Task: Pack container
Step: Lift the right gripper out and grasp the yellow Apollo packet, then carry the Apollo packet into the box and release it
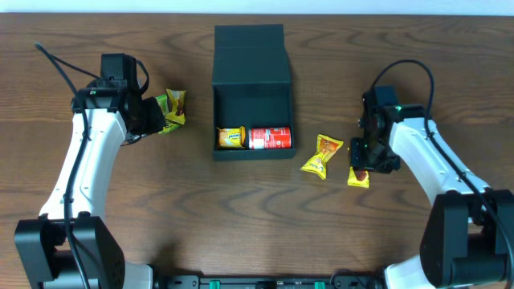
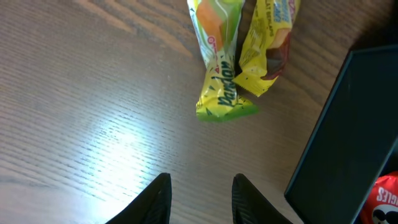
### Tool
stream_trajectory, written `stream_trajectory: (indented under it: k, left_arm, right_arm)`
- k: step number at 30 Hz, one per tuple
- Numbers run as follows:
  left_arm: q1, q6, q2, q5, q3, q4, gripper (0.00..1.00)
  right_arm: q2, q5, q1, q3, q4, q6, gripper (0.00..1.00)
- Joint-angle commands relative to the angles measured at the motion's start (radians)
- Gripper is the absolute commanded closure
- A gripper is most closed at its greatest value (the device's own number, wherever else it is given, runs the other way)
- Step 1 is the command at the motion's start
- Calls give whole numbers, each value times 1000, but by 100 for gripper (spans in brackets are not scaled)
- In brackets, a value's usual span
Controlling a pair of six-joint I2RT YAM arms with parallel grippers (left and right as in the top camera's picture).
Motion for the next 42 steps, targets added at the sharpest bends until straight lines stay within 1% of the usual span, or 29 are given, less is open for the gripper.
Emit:
stream_trajectory:
  k: [1, 3, 9, 18, 20, 21, 26, 28, 31, 34, 39, 42]
  left_arm:
    - [3, -4, 1, 3, -4, 5, 66]
    - [3, -5, 1, 3, -4, 8, 66]
    - [3, -4, 1, 3, -4, 14, 66]
    - [3, -4, 1, 3, -4, 19, 66]
    - [3, -4, 1, 3, -4, 26, 66]
    - [3, -4, 1, 3, -4, 28, 66]
    - [3, -4, 1, 3, -4, 31, 66]
    - [3, -4, 1, 3, -4, 31, 66]
    - [3, -4, 1, 3, -4, 33, 66]
    - [3, -4, 1, 3, -4, 35, 66]
    - [3, -5, 1, 3, -4, 38, 66]
    - [3, -5, 1, 3, -4, 38, 66]
  right_arm:
    - [-12, -18, 0, -47, 45, 21, 66]
    - [-12, -16, 0, -65, 71, 21, 67]
    - [-12, 60, 0, -69, 117, 24, 65]
    - [6, 63, 0, -80, 171, 24, 65]
    - [27, 60, 0, -80, 174, 28, 72]
    - [39, 58, 0, -80, 174, 28, 73]
    - [66, 60, 0, -80, 176, 40, 93]
    - [65, 60, 0, -79, 179, 43, 98]
    - [65, 60, 0, -70, 179, 50, 98]
    - [65, 60, 1, -1, 142, 50, 98]
    - [65, 60, 20, 245, 31, 35, 98]
    - [65, 58, 56, 399, 22, -12, 99]
